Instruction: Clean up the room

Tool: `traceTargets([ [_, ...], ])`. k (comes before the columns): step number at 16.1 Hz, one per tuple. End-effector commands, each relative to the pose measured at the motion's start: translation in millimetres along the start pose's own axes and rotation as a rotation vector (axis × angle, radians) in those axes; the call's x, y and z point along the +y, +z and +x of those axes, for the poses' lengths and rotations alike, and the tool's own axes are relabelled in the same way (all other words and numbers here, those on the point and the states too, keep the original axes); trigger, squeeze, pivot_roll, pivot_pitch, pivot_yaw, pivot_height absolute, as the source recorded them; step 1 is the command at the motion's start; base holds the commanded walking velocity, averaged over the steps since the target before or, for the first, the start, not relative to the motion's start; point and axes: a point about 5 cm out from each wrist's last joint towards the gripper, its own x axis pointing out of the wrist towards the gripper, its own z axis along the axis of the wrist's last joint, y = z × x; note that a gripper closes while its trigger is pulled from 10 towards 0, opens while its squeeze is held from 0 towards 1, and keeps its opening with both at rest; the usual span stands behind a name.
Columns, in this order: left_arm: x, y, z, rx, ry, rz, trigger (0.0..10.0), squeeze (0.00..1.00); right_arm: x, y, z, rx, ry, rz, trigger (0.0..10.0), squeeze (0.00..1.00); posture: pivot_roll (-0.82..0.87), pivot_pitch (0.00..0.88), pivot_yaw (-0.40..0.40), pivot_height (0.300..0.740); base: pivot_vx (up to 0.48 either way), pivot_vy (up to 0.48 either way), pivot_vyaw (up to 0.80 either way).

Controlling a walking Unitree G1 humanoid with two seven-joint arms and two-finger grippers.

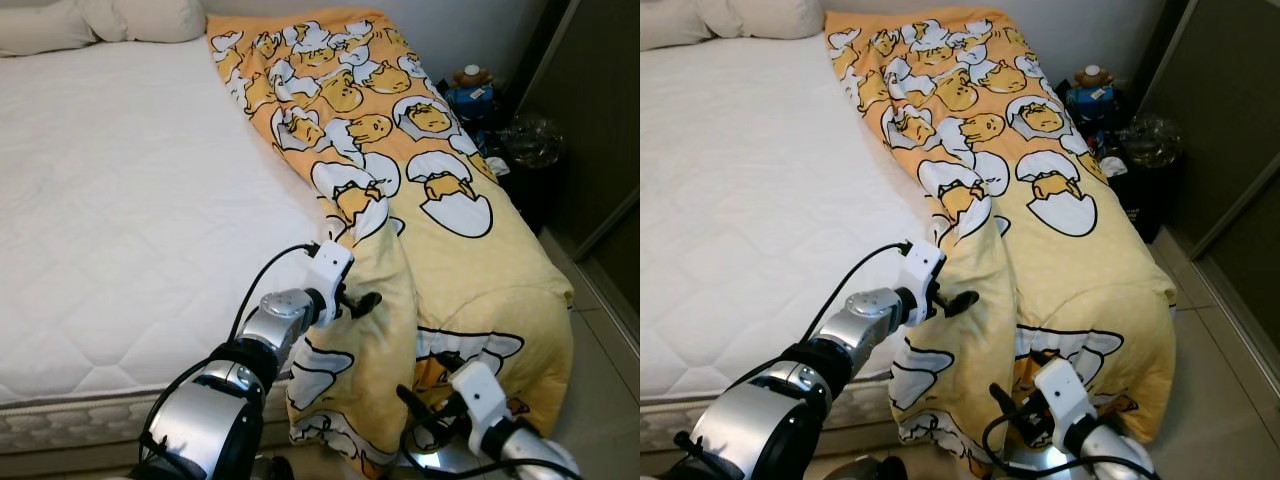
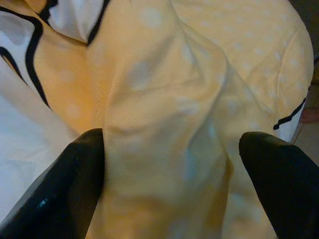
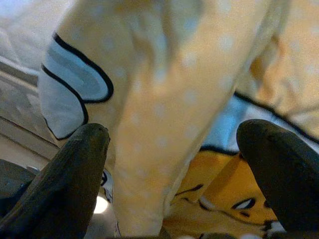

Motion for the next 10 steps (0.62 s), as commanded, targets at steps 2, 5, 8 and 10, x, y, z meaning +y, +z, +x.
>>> traceTargets([
  [2,-11.9,-16,3.1,0.062,-0.006,-0.001,10.0,0.0,13.9,-2,14.7,-0.003,-0.005,0.0,10.0,0.0,-0.28,0.052,0.06,0.736,0.0,0.0,0.0],
  [5,-20.1,-23,5.0,0.038,0.024,0.005,10.0,0.0,40.8,-2,29.1,-0.048,0.001,0.016,10.0,0.0,-0.27,0.05,0.063,0.736,0.0,0.0,0.0],
  [8,-28.4,-31,6.3,0.013,0.071,-0.007,10.0,0.0,48.6,-10,36.3,-0.036,0.005,0.015,10.0,0.0,-0.27,0.051,0.059,0.736,0.0,0.0,0.0],
  [10,-28.5,-31,6.2,-0.013,0.091,-0.038,0.0,0.0,70.0,-8,52.9,-0.02,0.012,0.01,10.0,0.0,-0.27,0.052,0.059,0.736,0.0,0.0,0.0],
])
